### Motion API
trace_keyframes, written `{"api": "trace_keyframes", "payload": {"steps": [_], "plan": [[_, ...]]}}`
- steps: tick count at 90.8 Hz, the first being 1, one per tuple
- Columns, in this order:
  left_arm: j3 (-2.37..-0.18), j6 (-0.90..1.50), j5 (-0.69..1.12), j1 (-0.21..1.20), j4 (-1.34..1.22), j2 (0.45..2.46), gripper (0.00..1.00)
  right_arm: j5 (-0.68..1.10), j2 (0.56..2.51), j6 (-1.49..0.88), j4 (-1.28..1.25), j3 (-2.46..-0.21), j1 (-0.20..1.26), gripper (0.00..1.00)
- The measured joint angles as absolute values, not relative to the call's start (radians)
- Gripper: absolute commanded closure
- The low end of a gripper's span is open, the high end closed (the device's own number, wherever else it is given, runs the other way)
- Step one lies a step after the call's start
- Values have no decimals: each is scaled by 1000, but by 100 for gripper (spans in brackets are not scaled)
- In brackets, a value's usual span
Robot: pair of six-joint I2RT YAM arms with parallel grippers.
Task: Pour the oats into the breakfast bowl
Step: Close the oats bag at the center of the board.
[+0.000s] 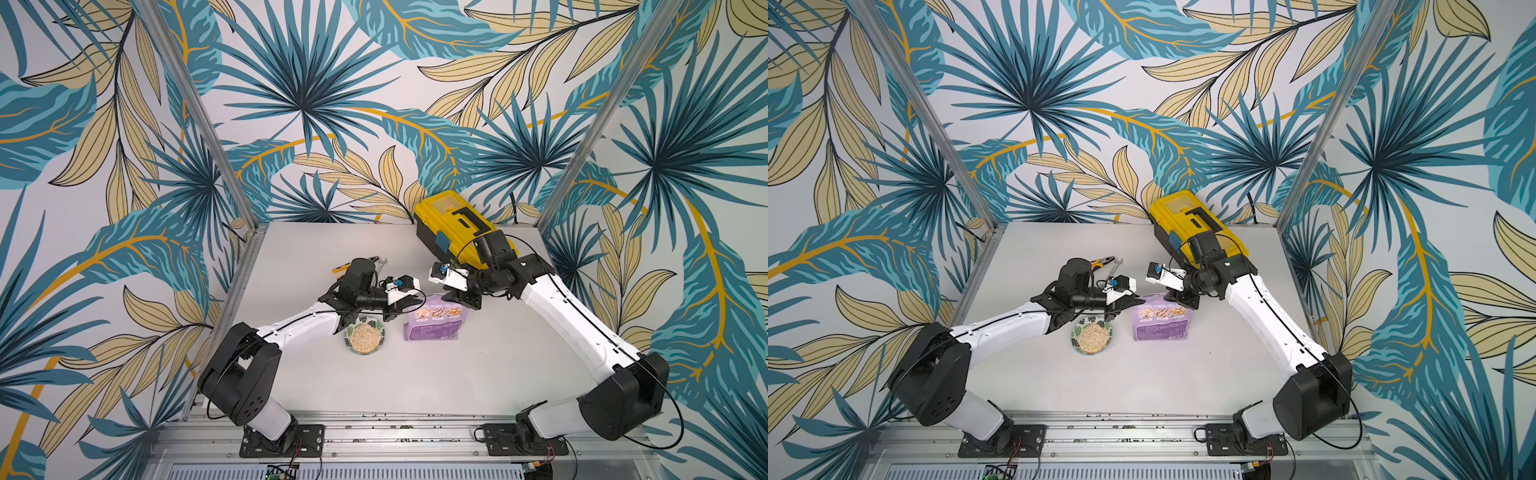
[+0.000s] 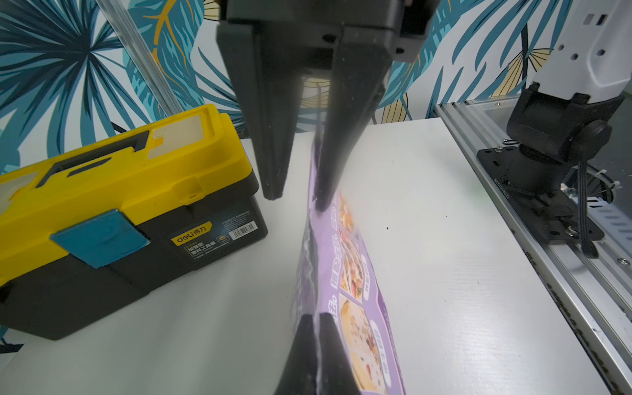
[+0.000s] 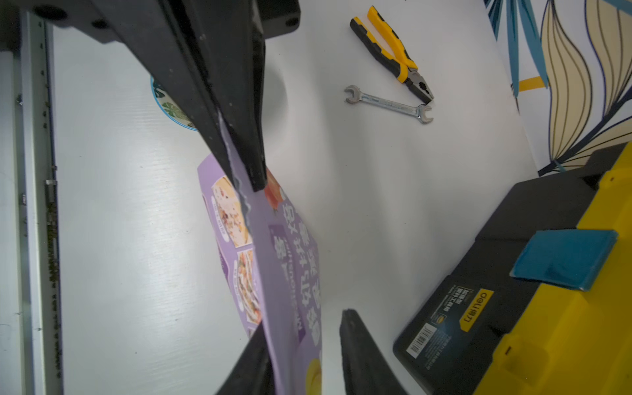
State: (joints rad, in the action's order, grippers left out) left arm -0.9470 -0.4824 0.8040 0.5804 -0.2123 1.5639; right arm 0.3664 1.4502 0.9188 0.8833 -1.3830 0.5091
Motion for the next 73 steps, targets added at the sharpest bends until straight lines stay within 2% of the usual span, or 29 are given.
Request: {"api": "trace_keyframes", "payload": {"steps": [6,18,29,37,44,51,55,64,73], "plan": [[-947,-482,802,580,-212,1564,100,363,1444,915,884,-1379,503,74],[-947,-483,795,580,-212,1564,100,362,1419,915,889,-1358,498,100],[-947,-483,796,581,-211,1564,100,372,1407,921,887,-1345,495,100],[-947,-483,797,581,-212,1564,100,374,1404,919,881,-1339,492,75],[-947,-483,801,581,-211,1564,100,363,1401,917,871,-1335,482,72],[-947,-483,800,581,-210,1564,100,359,1399,919,869,-1333,470,73],[-947,-483,800,581,-209,1564,100,359,1396,920,868,-1330,466,78],[-947,-484,796,581,-209,1564,100,360,1385,918,871,-1316,463,100],[-947,-485,796,581,-208,1564,100,364,1376,920,868,-1305,461,100]]}}
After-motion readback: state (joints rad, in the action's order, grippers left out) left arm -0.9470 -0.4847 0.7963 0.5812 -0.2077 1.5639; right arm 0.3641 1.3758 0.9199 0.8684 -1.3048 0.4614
